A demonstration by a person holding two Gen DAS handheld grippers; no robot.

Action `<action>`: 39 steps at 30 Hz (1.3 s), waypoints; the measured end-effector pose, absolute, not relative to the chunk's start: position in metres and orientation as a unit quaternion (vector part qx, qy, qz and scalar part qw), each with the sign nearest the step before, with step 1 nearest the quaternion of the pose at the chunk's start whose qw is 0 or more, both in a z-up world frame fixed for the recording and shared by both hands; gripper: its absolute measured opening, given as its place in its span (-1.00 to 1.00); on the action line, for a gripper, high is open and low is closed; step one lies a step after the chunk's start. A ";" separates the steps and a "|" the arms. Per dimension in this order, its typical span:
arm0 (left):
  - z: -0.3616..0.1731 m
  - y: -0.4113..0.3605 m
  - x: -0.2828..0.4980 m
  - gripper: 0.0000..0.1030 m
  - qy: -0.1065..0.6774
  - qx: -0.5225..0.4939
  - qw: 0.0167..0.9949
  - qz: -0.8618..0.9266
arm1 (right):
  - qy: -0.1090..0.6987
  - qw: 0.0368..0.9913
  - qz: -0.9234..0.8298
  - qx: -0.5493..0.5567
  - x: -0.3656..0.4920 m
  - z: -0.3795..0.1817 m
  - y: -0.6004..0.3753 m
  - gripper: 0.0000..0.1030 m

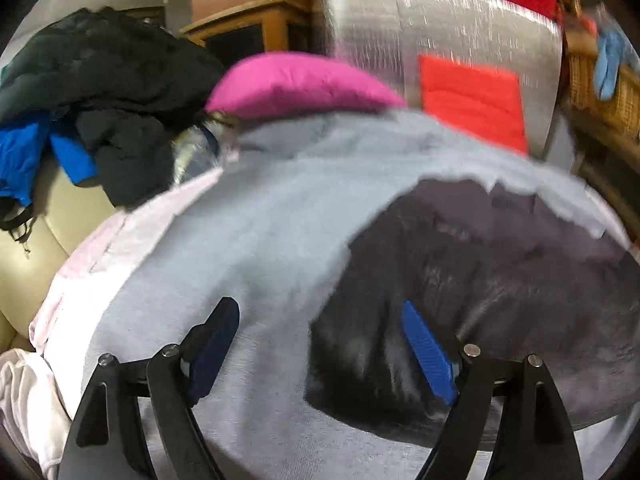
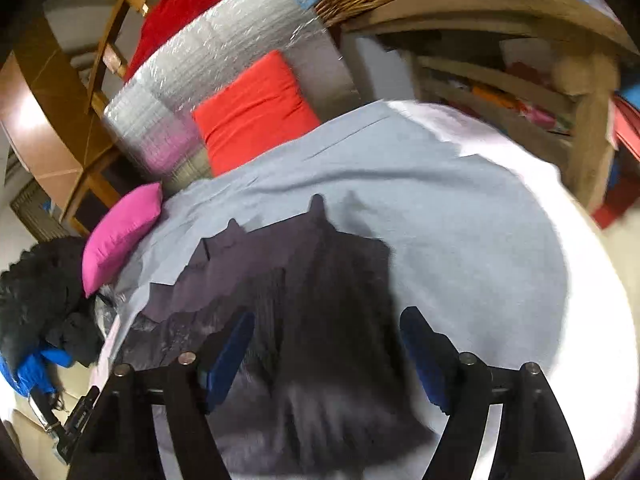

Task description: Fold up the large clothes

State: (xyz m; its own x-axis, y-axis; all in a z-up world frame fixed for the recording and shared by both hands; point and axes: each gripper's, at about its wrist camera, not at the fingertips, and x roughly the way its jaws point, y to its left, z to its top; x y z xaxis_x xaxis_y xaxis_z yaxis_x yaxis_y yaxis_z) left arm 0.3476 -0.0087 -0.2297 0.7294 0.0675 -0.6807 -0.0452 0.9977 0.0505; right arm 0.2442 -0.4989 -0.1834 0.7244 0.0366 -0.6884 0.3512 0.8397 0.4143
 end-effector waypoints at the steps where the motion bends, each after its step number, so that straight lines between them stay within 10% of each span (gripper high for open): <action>1: -0.240 -0.014 0.353 0.63 0.380 0.033 0.924 0.035 | 0.372 0.887 -0.086 0.261 0.260 -0.192 -0.493 0.45; 6: -0.250 -0.023 0.351 0.63 0.370 0.074 0.926 0.028 | 0.464 0.850 -0.139 0.209 0.312 -0.248 -0.481 0.22; 16: -0.252 -0.025 0.352 0.63 0.366 0.082 0.927 0.021 | 0.357 0.898 -0.149 0.211 0.329 -0.198 -0.479 0.22; 23: -0.252 -0.025 0.352 0.63 0.366 0.078 0.927 0.020 | 0.448 0.862 -0.114 0.207 0.381 -0.251 -0.476 0.23; 39: -0.253 -0.024 0.348 0.63 0.368 0.075 0.926 0.023 | 0.390 0.901 -0.065 0.178 0.323 -0.196 -0.431 0.23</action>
State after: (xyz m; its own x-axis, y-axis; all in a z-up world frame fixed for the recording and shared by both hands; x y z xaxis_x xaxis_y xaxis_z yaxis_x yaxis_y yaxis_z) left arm 0.3484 -0.0242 -0.2525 0.7279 0.0982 -0.6786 0.0125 0.9876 0.1563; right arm 0.3229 -0.4314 -0.1958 0.6868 0.0226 -0.7265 0.2562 0.9279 0.2710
